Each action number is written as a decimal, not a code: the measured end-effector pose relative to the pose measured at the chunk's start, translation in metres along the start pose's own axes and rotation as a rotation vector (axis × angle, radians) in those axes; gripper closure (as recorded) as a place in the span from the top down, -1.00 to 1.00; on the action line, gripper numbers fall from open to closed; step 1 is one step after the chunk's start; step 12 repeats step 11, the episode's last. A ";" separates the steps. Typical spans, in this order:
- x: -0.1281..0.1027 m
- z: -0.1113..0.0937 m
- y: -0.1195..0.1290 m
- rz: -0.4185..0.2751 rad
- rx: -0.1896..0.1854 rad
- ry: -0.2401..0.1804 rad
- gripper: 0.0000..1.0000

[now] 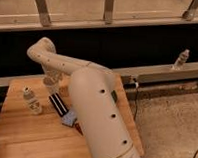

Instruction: Pick up the ceramic cup

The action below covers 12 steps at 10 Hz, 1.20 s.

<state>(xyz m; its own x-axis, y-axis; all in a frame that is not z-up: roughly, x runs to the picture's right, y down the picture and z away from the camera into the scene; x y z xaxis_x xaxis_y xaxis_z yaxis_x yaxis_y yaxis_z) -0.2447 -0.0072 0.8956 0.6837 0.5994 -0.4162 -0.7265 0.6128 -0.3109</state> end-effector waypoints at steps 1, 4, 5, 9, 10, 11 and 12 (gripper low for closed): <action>0.000 -0.003 0.002 0.004 -0.022 -0.016 -0.87; 0.003 -0.015 -0.006 0.091 -0.230 -0.098 -1.00; 0.003 -0.027 -0.008 0.123 -0.368 -0.164 -1.00; -0.006 -0.115 -0.010 0.151 -0.618 -0.410 -1.00; -0.007 -0.140 -0.010 0.151 -0.661 -0.475 -1.00; -0.006 -0.161 -0.011 0.150 -0.693 -0.537 -1.00; -0.006 -0.161 -0.011 0.150 -0.693 -0.537 -1.00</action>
